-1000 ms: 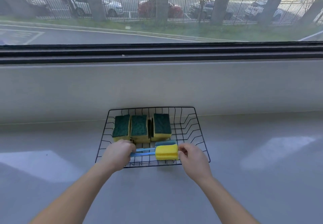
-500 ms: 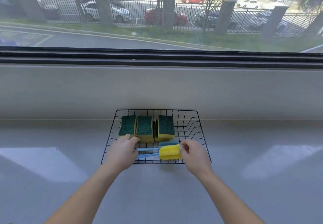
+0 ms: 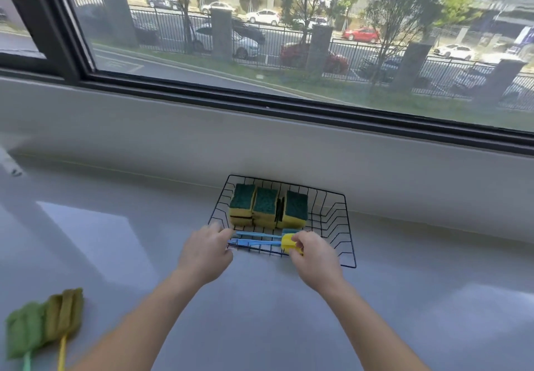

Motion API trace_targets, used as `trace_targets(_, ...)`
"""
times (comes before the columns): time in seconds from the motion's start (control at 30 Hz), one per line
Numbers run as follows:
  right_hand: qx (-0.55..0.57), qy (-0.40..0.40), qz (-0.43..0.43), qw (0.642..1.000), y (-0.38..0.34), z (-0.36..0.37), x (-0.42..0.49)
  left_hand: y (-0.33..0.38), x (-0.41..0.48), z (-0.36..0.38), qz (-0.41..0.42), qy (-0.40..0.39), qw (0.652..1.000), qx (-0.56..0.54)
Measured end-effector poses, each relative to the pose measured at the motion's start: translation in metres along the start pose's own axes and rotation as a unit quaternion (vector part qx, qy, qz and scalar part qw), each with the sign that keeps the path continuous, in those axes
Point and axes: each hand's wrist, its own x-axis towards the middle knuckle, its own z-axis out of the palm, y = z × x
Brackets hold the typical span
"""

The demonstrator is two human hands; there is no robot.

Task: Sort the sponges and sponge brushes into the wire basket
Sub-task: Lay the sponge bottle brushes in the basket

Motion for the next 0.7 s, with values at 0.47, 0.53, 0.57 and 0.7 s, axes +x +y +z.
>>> trace_targets(0.47, -0.096, -0.079, -0.178, 0.976, -0.081, 0.038, -0.045, -0.073, -0.143, -0.011, -0.161, 0.044, 0.986, -0.013)
trace_targets(0.53, -0.108, -0.087, -0.204, 0.969, -0.097, 0.047, -0.048, -0.088, -0.165, -0.012, -0.190, 0.046, 0.981, -0.017)
trace_targets(0.57, -0.114, -0.091, -0.219, 0.965, -0.106, 0.051, -0.050, -0.095, -0.176, -0.012, -0.203, 0.047, 0.978, -0.016)
trace_targets(0.7, -0.116, -0.118, -0.248, 0.954, -0.137, 0.070, -0.055, -0.122, -0.214, -0.012, -0.264, 0.043, 0.963, -0.029)
